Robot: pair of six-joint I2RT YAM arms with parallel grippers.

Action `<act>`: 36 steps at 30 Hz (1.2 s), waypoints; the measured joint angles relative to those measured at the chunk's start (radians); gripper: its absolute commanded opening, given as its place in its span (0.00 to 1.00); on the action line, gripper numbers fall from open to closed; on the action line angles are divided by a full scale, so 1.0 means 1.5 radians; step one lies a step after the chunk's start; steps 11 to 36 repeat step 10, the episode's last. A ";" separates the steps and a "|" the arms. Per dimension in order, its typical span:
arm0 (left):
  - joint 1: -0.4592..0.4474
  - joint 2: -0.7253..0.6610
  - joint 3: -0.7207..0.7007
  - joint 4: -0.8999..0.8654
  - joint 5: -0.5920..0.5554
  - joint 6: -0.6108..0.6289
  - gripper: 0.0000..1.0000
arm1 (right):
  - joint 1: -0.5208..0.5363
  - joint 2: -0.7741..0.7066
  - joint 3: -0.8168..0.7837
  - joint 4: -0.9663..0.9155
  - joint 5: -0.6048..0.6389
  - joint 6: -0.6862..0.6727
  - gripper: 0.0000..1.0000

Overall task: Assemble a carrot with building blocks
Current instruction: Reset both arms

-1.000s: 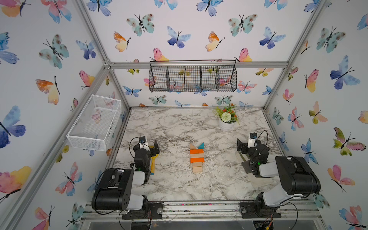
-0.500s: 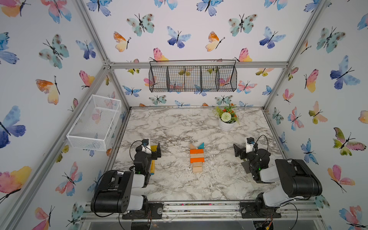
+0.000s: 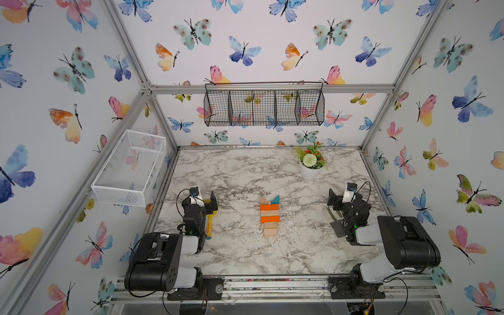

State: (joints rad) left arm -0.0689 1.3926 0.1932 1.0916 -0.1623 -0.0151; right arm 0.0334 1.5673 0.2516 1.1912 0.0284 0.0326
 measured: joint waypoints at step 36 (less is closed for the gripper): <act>0.003 0.005 0.008 -0.013 0.019 0.005 0.98 | 0.000 0.000 0.000 0.000 0.002 0.001 0.98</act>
